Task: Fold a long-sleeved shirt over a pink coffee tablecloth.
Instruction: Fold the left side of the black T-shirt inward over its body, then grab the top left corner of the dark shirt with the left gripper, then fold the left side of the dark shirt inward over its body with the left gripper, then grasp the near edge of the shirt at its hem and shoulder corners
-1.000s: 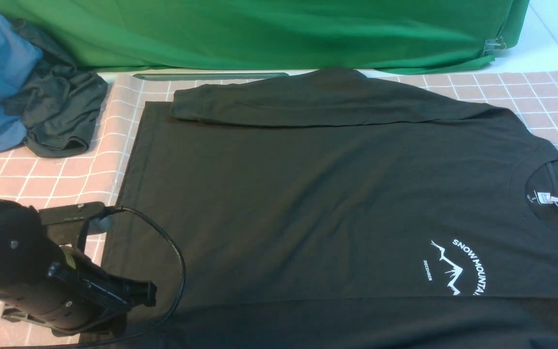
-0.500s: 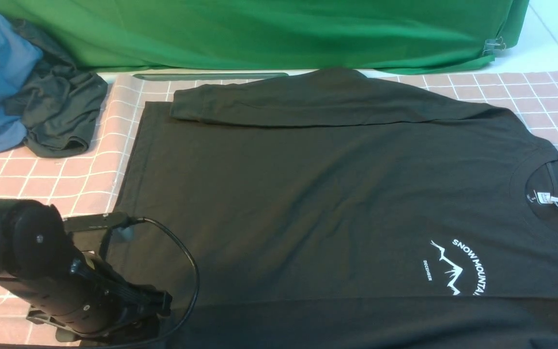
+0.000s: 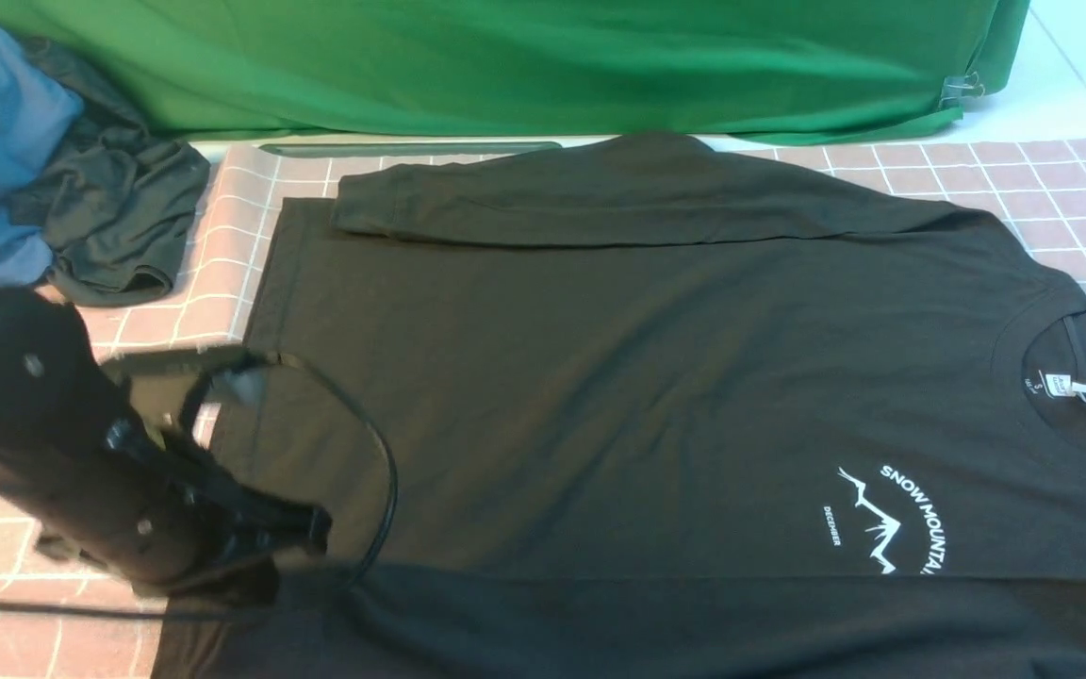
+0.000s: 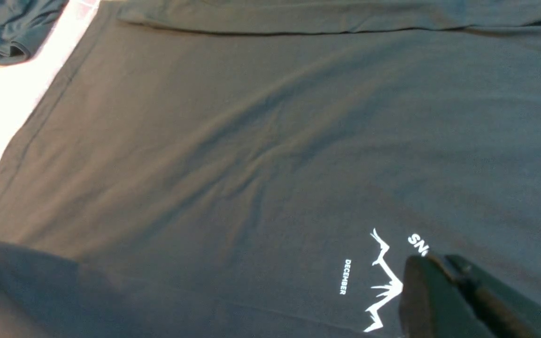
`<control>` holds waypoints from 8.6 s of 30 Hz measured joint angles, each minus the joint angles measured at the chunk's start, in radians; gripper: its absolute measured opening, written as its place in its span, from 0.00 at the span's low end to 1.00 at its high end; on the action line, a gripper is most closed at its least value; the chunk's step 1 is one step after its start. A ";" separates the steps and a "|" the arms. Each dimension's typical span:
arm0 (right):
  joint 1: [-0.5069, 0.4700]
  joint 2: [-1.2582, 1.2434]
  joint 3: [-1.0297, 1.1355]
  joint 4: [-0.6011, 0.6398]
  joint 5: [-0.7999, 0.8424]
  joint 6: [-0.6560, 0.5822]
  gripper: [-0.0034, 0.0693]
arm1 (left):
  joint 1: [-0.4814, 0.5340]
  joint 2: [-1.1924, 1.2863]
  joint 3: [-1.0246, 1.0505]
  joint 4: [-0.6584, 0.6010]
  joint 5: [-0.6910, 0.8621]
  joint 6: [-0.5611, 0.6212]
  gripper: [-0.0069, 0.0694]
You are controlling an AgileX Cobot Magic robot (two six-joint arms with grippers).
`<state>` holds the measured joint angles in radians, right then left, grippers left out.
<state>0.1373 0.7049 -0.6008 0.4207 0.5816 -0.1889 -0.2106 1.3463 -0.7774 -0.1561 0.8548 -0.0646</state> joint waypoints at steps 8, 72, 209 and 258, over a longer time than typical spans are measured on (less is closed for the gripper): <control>0.000 0.000 0.000 0.000 -0.008 0.000 0.10 | 0.000 -0.042 -0.197 0.037 0.016 -0.034 0.15; 0.000 0.000 0.000 0.001 -0.049 0.025 0.14 | 0.142 0.977 -1.180 0.181 -0.245 -0.379 0.56; -0.001 0.576 -0.173 -0.262 0.305 0.189 0.23 | 0.105 -0.049 0.257 0.116 -0.068 -0.298 0.77; 0.118 0.901 -0.150 -0.337 0.138 -0.005 0.69 | 0.104 -0.166 0.153 0.201 0.034 -0.288 0.15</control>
<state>0.2554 1.6054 -0.7505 0.0837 0.7198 -0.1940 -0.1067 1.1806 -0.6240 0.0450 0.8889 -0.3522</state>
